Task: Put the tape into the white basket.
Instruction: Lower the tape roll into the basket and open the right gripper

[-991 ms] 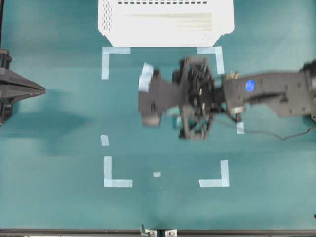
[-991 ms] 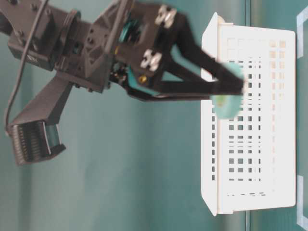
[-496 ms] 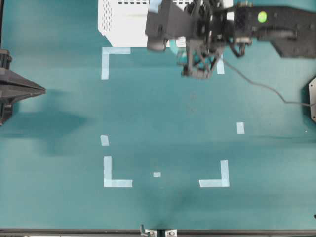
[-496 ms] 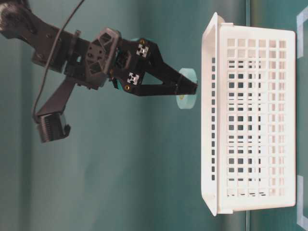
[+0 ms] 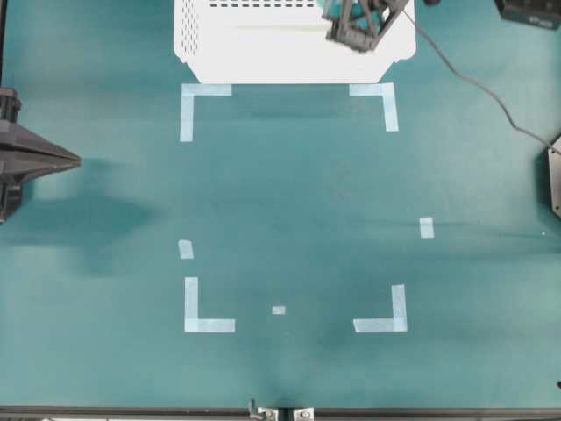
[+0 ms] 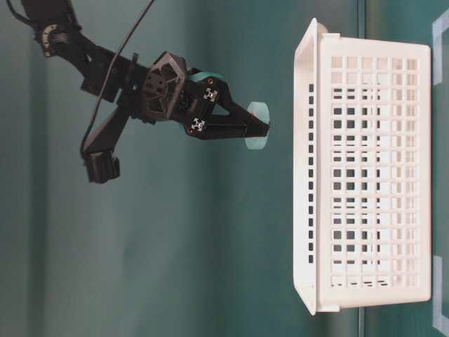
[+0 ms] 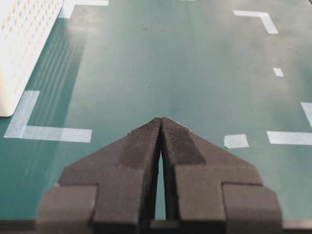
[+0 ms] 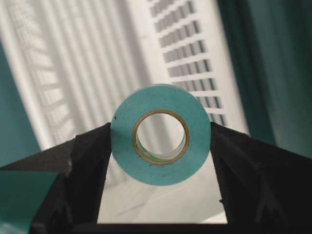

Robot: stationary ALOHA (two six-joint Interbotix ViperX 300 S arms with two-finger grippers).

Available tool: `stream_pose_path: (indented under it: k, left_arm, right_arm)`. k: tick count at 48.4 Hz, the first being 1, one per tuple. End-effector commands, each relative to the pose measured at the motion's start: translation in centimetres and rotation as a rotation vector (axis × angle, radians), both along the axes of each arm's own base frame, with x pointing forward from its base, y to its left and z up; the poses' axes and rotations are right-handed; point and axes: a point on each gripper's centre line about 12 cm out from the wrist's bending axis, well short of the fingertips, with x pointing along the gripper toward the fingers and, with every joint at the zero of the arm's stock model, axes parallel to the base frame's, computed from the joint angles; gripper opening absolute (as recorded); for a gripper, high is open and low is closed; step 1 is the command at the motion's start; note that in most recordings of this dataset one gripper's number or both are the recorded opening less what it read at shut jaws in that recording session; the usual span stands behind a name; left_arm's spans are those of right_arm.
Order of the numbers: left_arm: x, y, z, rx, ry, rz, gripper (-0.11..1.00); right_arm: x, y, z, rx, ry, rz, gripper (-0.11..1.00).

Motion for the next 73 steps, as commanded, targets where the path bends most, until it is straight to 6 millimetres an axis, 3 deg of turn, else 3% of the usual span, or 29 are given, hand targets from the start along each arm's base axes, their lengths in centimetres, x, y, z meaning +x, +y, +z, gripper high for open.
stream_pose_path:
  k: [1,18,70,73]
  left_arm:
    - [0.2,0.0,0.6,0.003,-0.012,0.000,-0.11]
    - [0.2,0.0,0.7,0.003,-0.014,0.000,-0.11]
    - [0.2,0.0,0.6,0.003,-0.012,0.000,-0.11]
    - [0.2,0.0,0.7,0.003,-0.014,0.000,-0.11]
  right_arm:
    - [-0.2,-1.2,0.8,-0.019,-0.041,-0.022,0.68]
    - [0.4,-2.7,-0.1,-0.030,-0.072,-0.034,0.68]
    - [0.6,-2.3,-1.6,0.000,-0.037,-0.036,0.68]
    - [0.7,-2.1,-1.6,-0.001,-0.037,-0.028,0.76]
